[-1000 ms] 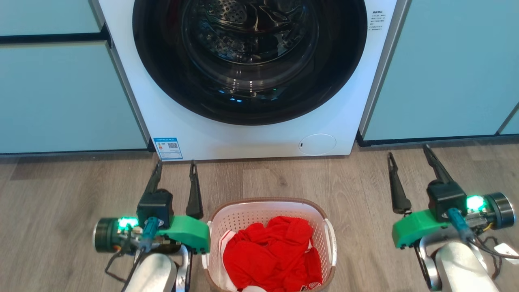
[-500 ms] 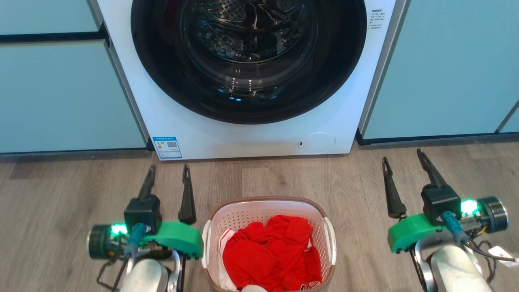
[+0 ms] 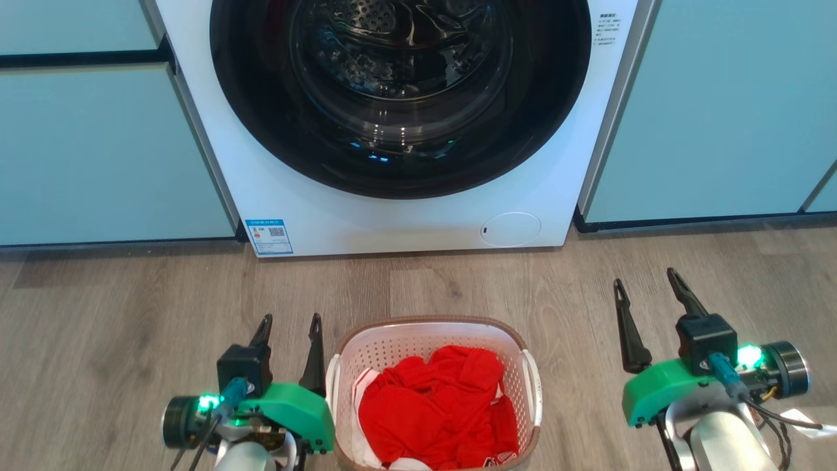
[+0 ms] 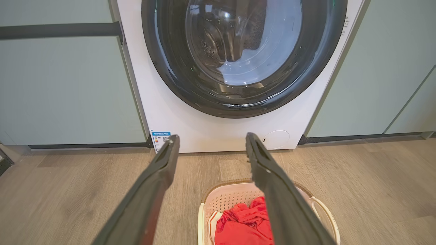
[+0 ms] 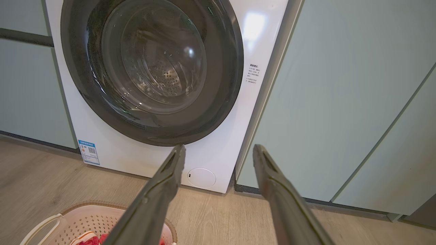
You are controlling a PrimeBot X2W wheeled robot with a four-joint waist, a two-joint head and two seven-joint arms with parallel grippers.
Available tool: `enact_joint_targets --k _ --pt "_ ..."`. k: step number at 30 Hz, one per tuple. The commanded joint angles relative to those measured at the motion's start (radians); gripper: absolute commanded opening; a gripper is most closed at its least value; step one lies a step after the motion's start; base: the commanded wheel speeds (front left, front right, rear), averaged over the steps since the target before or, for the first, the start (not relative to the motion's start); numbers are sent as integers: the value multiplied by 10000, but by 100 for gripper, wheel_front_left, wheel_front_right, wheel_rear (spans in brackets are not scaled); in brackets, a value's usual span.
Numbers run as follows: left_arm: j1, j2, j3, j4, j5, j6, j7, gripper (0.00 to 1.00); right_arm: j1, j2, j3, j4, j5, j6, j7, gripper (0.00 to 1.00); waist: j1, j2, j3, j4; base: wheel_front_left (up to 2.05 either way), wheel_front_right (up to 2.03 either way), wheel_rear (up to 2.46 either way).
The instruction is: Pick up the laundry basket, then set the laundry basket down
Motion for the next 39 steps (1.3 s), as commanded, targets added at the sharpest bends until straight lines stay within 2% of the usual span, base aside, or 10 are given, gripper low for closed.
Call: enact_joint_targets --k 1,19,26,31,39 --pt "-553 -17 324 -352 -27 46 -53 100 -307 -26 120 -267 53 69 -132 100 0 0 13 3 0 0 0" --pt "-480 -18 489 -576 -101 201 -53 100 -363 -75 292 -60 217 69 -132 100 0 0 91 23 0 0 0" --pt "-540 -18 363 58 -242 185 -53 100 -520 -204 577 552 681 69 -132 100 0 0 389 22 0 0 0" --pt "-841 -18 145 899 -451 160 -53 100 -810 -318 780 1158 943 69 -132 100 0 0 930 27 0 0 0" --pt "-2369 -18 -214 2586 -578 55 -53 100 -2296 -338 1316 2773 1458 69 -69 100 0 0 2987 -24 0 0 0"
